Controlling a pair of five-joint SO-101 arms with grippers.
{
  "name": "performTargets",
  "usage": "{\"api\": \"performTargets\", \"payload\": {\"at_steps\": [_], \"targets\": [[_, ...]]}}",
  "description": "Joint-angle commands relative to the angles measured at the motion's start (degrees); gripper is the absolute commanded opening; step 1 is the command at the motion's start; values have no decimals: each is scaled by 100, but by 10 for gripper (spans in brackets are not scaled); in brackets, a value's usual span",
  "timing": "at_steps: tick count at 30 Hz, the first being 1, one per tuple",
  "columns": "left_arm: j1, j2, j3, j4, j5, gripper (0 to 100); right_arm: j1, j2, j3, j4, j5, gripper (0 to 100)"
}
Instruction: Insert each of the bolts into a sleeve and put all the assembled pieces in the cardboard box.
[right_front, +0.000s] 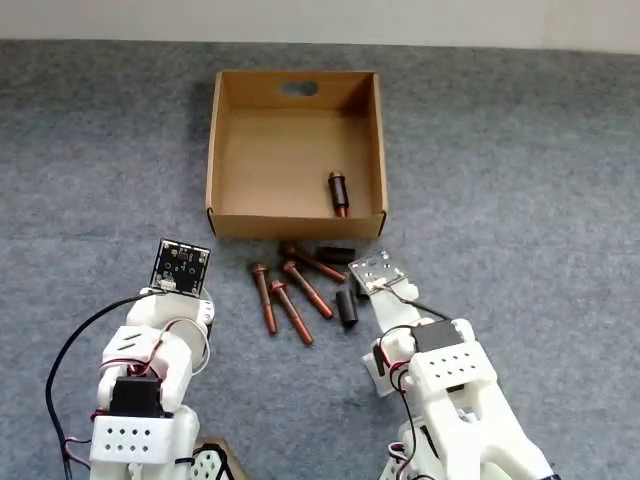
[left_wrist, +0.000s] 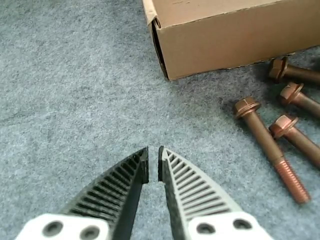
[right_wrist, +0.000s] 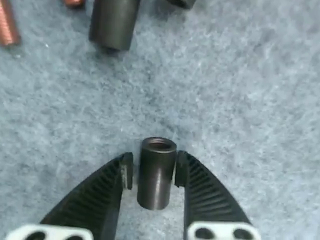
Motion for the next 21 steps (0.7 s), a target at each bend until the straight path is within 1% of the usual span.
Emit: {"api": "performTargets", "payload": {"at_steps": [1,3,7,11,15,16,18,21], "targets": [[-66,-40,-22,-79,-44,59,48,-75,-22,57,299,134],[-66,-40,-22,-79,-44,59,48,-75,-4,57,422,134],[-66,-40,-22,-79,-44,59,48,-75,4,154,440,124],[-66,-40,-22,-79,-44,59,48,-75,-4,207,457,86],[-66,-40,-22,-79,-44,59,48,-75,-13,382,782,79],[-66,-40,-22,-79,-44,59,48,-75,-13,382,782,66],[-66,-40,-22,-79,-44,59,48,-75,-48,365,791,2],[-66,-40,-22,-70,-44,59,48,-127,-242,347,765,5]]}}
